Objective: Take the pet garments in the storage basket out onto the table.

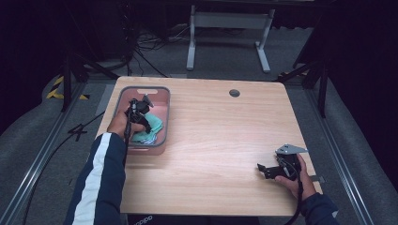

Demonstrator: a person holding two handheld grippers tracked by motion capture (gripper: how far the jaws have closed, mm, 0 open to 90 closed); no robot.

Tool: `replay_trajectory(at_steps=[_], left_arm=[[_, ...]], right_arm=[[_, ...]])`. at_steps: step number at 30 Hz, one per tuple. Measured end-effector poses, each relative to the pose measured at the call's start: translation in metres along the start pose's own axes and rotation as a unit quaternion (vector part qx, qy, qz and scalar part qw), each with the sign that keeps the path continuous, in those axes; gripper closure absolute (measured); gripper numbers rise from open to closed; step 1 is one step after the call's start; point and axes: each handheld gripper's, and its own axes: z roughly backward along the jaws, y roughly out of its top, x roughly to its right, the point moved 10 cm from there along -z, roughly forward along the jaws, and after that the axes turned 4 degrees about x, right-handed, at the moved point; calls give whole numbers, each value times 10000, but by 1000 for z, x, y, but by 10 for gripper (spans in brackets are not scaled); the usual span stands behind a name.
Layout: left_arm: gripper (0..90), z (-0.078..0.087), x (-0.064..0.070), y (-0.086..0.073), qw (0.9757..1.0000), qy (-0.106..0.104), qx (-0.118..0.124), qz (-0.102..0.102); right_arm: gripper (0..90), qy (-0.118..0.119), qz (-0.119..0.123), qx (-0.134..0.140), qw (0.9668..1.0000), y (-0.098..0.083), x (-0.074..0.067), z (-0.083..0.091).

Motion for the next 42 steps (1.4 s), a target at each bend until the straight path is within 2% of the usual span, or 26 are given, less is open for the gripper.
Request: replay_trajectory(at_steps=[2,4,8,14,16,17,22,23,26,28,31,35,42], left_arm=[[744,1,0,0,10000,0,34,-57],[753,1,1,0,9999,-46,113,23],[765,3,0,0,9997,-12,250,21],[774,17,1,5,9980,-13,633,-38],[775,20,1,5,9978,-28,660,-42],[776,24,0,7,9967,17,808,0],[776,36,0,7,9934,-35,1143,28],[777,39,-1,7,9928,30,1195,-41],[777,47,-2,4,9905,48,1376,-15],[777,49,-2,4,9899,64,1413,-20],[777,57,-1,2,9872,84,1590,-82],[778,68,6,3,9805,52,1957,-164],[779,86,18,4,9716,36,2355,-208]], right_arm=[[5,-1,2,1,10000,0,0,0],[6,0,2,0,10000,0,0,0],[5,-4,2,-5,10000,0,0,0],[5,-2,0,-1,10000,0,0,0],[6,1,-2,-1,10000,0,0,0],[6,-1,1,0,10000,0,0,0],[6,-11,-4,-1,10000,0,0,0],[6,-13,-3,-1,10000,0,0,0],[6,-12,-1,-2,10000,0,0,0],[5,-11,-3,-1,10000,0,0,0],[6,-12,-4,-2,10000,0,0,0],[6,-12,-3,-2,10000,0,0,0],[6,-20,1,-3,10000,0,0,0]])
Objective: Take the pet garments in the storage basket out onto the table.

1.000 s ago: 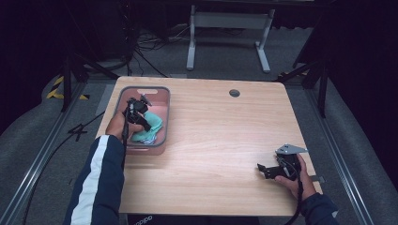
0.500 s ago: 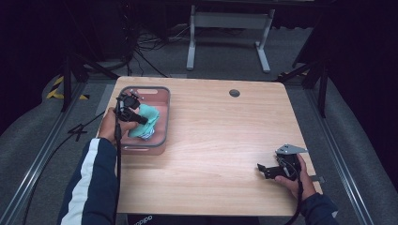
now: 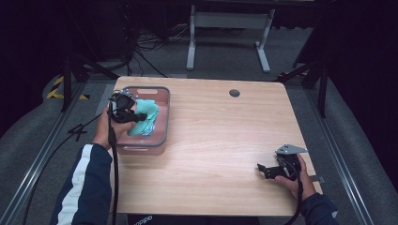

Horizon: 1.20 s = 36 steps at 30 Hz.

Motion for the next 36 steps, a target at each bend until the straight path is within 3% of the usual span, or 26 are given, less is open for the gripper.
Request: replay_trajectory(at_steps=[12,25,30,36], left_arm=[[779,16,9,9,9995,-2,287,-111],[778,28,34,29,9982,-136,500,-308],[779,29,42,35,9973,-225,516,-465],[778,28,54,41,9965,-318,582,-502]], right_arm=[[6,4,-7,1,10000,0,0,0],[5,5,-8,2,10000,0,0,0],[5,2,-3,0,10000,0,0,0],[5,7,-7,1,10000,0,0,0]])
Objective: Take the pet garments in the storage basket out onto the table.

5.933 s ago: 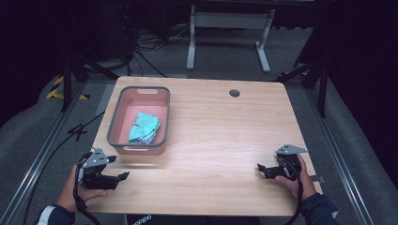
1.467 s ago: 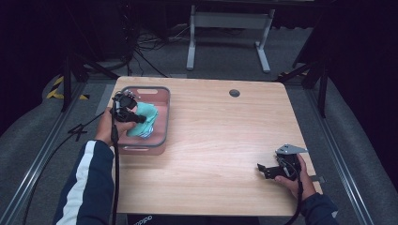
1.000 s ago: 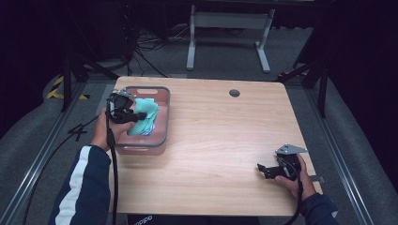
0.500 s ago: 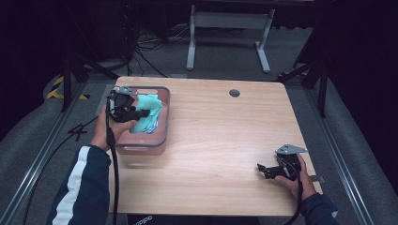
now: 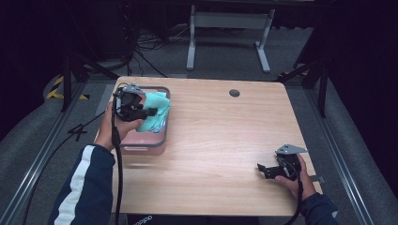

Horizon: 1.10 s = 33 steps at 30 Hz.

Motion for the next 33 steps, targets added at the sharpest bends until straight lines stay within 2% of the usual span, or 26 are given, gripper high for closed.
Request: replay_trajectory(at_steps=[10,17,25,26,33], left_arm=[[778,-8,24,13,9995,-247,12,-213],[778,-25,51,23,9980,-487,-8,-392],[778,-50,82,30,9952,-774,-102,-586],[778,-50,82,30,9952,-774,-102,-586],[778,-70,106,31,9924,-971,-217,-730]], right_arm=[[5,1,-1,0,10000,0,0,0],[5,0,-1,0,10000,0,0,0],[6,1,2,0,10000,0,0,0],[6,1,2,0,10000,0,0,0],[6,2,1,0,10000,0,0,0]])
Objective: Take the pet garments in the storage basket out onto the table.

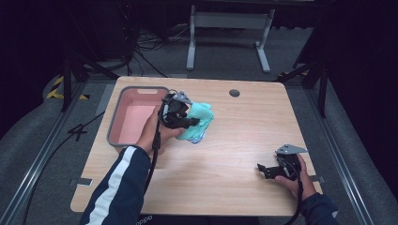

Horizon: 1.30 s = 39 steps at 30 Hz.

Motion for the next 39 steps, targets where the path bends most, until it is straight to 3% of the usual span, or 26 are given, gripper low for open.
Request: replay_trajectory(at_steps=[4,7,15,17,23,39], left_arm=[[778,-14,9,0,9999,-85,-88,-81],[778,-27,17,1,9997,-250,-55,11],[777,-57,27,-8,9992,-279,-292,-42],[777,-63,29,-10,9989,-387,-272,-4],[776,-83,30,-24,9981,-408,-445,133],[763,-112,25,-49,9946,-538,-659,587]], right_arm=[[5,1,1,-1,10000,0,0,0],[6,-2,5,-2,10000,0,0,0],[6,3,2,-1,10000,0,0,0],[6,1,2,-1,10000,0,0,0],[6,2,2,0,10000,0,0,0],[6,1,8,-2,10000,0,0,0]])
